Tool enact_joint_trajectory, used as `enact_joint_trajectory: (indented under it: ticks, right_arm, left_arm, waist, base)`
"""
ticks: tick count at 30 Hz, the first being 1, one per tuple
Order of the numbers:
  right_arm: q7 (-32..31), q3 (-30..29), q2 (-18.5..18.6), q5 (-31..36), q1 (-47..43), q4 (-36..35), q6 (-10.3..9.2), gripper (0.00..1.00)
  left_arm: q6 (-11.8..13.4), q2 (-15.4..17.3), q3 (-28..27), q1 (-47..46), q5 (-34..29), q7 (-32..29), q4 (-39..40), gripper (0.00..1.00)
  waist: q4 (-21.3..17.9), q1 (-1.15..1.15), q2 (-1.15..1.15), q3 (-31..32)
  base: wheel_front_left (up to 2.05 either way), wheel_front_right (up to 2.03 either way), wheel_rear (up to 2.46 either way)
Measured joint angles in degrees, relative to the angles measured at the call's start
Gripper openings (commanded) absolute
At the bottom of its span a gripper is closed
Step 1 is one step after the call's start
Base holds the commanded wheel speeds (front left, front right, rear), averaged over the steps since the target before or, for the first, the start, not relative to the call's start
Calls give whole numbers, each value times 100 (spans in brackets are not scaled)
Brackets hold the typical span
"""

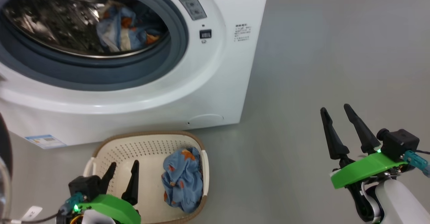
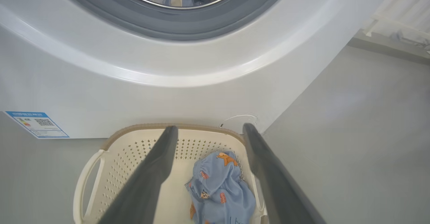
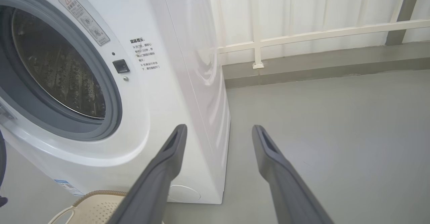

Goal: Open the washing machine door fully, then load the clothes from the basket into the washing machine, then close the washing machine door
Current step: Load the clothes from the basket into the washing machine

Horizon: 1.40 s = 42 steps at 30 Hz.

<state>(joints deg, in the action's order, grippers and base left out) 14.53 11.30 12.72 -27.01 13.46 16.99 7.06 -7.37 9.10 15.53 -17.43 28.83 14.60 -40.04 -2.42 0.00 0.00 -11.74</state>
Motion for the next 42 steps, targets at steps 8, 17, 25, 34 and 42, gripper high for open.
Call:
enact_joint_trajectory:
  ticks: [8, 17, 25, 34, 42]
  right_arm:
    - [0, -20, -152, 192, 358, -116, 0, 100]
    - [0, -73, -341, 366, 654, -365, 0, 100]
    - [0, -171, -563, 432, 956, -602, 0, 100]
    - [1, -178, -754, 431, 1107, -749, 0, 100]
    - [1, -102, -883, 432, 1335, -876, 0, 100]
  left_arm:
    - [0, 238, 953, -758, 769, -19, -760, 100]
    - [0, 520, 1889, -1523, 1789, -515, -1305, 100]
    - [0, 801, 2669, -2153, 2357, -761, -1499, 100]
    - [0, 1060, 3362, -2665, 2880, -985, -1641, 100]
    - [0, 1319, 3791, -3232, 3150, -1057, -1818, 100]
  waist:
    - [-196, 0, 0, -668]
    - [-414, 0, 0, -1463]
    - [-610, 0, 0, -2230]
    - [-887, 0, 0, -2975]
    - [-1120, 0, 0, -3566]
  base:
    - [0, 0, 0]
    - [0, 0, 0]
    - [0, 0, 0]
    - [0, 0, 0]
    - [0, 0, 0]
